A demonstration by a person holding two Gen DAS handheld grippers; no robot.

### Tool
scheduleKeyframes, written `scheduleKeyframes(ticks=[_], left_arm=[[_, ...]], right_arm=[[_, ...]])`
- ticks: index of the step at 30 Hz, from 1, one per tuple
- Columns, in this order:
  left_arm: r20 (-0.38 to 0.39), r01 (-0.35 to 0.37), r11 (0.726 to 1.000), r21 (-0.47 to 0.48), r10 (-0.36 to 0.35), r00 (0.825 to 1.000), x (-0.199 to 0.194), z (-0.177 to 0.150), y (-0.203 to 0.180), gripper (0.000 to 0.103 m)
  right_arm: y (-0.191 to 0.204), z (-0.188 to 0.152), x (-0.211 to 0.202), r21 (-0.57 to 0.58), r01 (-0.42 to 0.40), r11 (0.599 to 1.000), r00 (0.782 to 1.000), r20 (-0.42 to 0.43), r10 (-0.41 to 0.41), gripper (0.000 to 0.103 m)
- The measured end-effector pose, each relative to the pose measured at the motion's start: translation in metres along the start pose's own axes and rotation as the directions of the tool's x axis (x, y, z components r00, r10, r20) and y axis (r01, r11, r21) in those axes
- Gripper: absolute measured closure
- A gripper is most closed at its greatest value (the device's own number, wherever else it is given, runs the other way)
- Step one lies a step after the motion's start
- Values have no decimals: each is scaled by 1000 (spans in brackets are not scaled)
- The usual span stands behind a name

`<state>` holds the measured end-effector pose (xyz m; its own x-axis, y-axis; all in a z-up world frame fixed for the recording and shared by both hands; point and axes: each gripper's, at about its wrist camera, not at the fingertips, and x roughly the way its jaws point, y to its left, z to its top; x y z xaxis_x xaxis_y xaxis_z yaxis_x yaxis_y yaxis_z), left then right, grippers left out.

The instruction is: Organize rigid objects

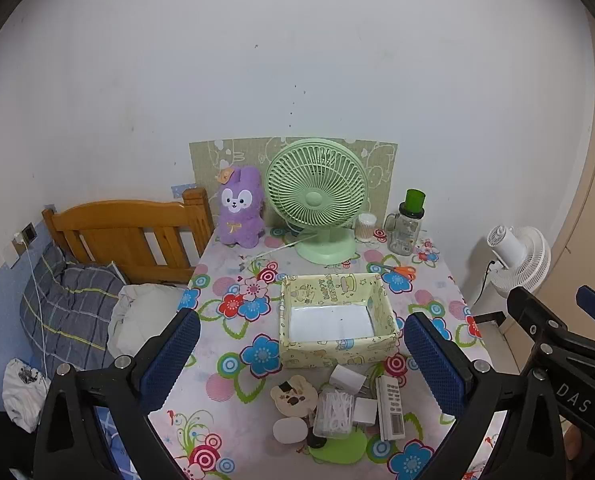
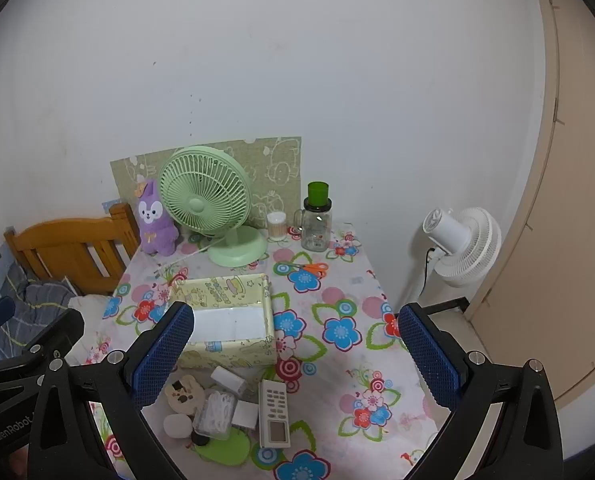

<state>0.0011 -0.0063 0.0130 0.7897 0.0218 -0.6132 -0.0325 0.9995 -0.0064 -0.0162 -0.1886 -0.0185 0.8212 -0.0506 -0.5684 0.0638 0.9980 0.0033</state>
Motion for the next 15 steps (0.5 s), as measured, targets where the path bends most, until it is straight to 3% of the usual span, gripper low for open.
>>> scheduleKeyframes(ticks=[15], left_arm=[[-30, 6, 1000, -28, -7, 1000, 8, -6, 4, 0]], right_arm=[[4, -3, 6, -10, -12, 1000, 1000, -1, 12, 0]])
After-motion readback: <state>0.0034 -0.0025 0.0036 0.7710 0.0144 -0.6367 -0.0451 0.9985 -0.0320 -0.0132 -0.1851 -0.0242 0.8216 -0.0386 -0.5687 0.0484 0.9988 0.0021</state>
